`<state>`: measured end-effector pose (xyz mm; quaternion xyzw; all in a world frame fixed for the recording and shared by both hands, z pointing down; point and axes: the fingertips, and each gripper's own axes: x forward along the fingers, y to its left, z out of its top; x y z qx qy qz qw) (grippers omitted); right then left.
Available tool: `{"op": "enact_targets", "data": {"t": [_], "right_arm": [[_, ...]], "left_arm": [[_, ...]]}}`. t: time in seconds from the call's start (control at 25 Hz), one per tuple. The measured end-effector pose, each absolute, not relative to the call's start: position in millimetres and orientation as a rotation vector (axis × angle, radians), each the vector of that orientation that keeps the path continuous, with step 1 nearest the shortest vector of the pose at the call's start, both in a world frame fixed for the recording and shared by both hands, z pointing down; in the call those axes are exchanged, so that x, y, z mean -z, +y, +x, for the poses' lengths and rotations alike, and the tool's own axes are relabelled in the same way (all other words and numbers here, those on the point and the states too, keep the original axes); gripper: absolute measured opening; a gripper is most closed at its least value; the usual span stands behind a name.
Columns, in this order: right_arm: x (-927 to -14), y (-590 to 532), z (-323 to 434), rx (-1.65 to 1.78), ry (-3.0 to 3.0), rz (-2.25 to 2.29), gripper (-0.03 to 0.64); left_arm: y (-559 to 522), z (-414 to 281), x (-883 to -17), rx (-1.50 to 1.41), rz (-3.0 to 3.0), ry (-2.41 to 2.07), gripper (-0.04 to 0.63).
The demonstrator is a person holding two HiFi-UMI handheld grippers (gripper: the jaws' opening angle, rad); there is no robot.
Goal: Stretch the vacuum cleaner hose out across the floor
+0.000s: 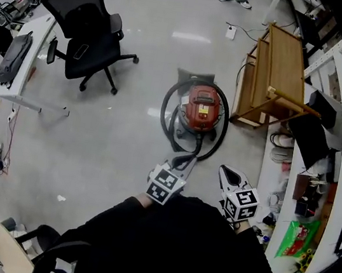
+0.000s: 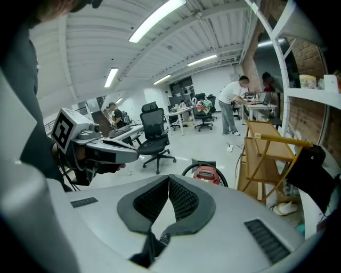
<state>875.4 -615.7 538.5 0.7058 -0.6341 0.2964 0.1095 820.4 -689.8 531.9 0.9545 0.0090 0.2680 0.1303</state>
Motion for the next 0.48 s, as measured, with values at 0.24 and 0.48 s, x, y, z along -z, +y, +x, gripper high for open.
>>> {"op": "enact_targets", "data": {"t": [0.24,0.48], "right_arm": [[-553.0,-674.3,870.8,-0.953,-1.812,2.016,0.012],[-567.5,-683.7,904.1,-0.977,-1.789,2.029,0.012]], "left_arm": [[-767.0,813.2,-565.1,-0.834,2.652,0.048,0.021],[-784.7,837.7,-582.6,-0.897,2.661,0.043,0.021]]}}
